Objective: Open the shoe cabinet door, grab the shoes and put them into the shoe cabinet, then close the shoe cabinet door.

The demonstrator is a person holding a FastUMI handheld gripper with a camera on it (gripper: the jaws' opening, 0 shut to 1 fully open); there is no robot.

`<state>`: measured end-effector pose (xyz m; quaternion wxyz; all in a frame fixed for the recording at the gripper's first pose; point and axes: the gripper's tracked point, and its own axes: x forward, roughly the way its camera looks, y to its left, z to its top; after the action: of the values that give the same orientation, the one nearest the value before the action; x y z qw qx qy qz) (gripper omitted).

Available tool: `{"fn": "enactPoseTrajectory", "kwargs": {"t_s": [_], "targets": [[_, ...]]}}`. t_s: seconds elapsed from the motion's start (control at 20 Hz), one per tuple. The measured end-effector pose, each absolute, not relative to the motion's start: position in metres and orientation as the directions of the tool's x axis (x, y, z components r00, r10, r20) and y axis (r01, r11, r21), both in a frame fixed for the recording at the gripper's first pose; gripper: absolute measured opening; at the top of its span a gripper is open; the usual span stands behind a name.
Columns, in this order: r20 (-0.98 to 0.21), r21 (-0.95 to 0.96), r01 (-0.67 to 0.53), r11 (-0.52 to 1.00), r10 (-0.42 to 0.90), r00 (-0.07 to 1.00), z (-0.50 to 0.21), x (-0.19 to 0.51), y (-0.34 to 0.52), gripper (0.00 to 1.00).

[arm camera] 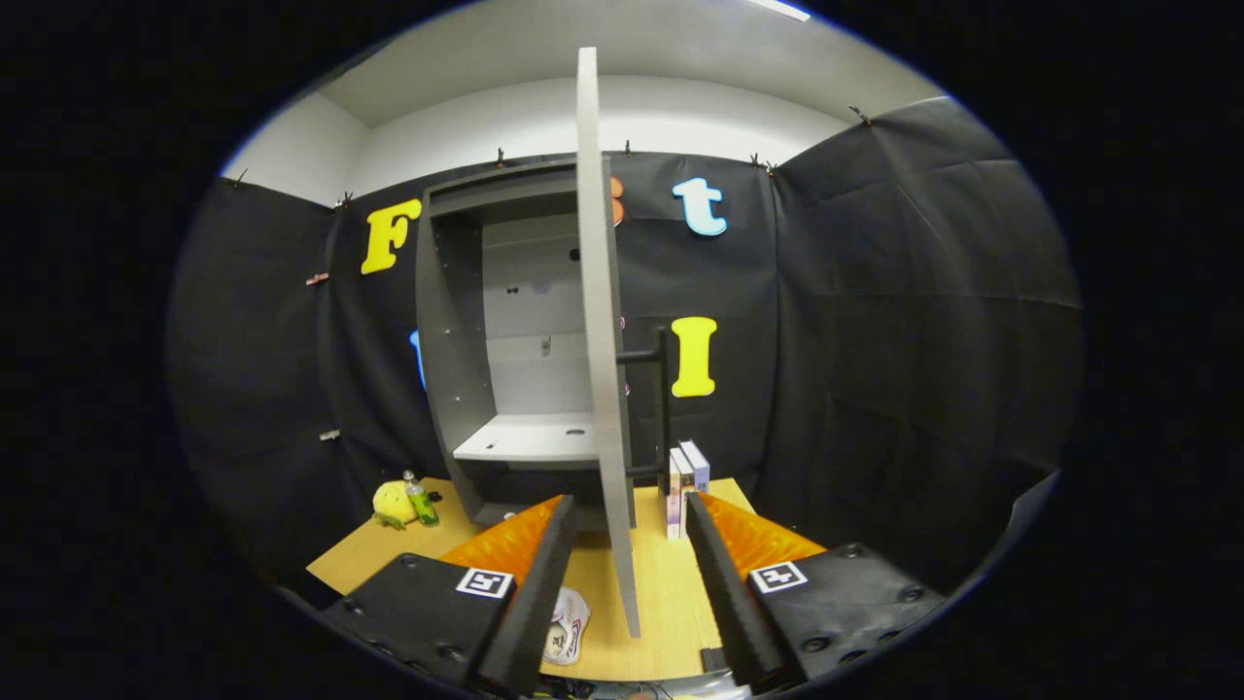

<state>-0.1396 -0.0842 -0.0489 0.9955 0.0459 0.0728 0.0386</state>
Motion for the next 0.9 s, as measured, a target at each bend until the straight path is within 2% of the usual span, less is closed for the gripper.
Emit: {"fn": "enactPoseTrajectory", "kwargs": {"t_s": [0.05,0.2,0.25,0.35,0.65,0.9], "targets": [[-0.164,0.099,-0.093,0.991,0.109,0.980,-0.058,-0.148,-0.067,0.76],[-0.283,0.104,-0.186,0.977,0.208,0.936,-0.105,-0.163,-0.015,0.83],[-0.326,0.111,-0.204,0.973,0.230,0.917,-0.123,-0.161,-0.005,0.90],[-0.398,0.137,-0.218,0.966,0.256,0.881,-0.156,-0.153,0.016,0.95],[-0.520,0.237,-0.196,0.951,0.295,0.802,-0.260,-0.114,0.060,0.99],[-0.632,0.221,-0.122,0.968,0.238,0.737,-0.376,-0.099,0.073,0.99]]}}
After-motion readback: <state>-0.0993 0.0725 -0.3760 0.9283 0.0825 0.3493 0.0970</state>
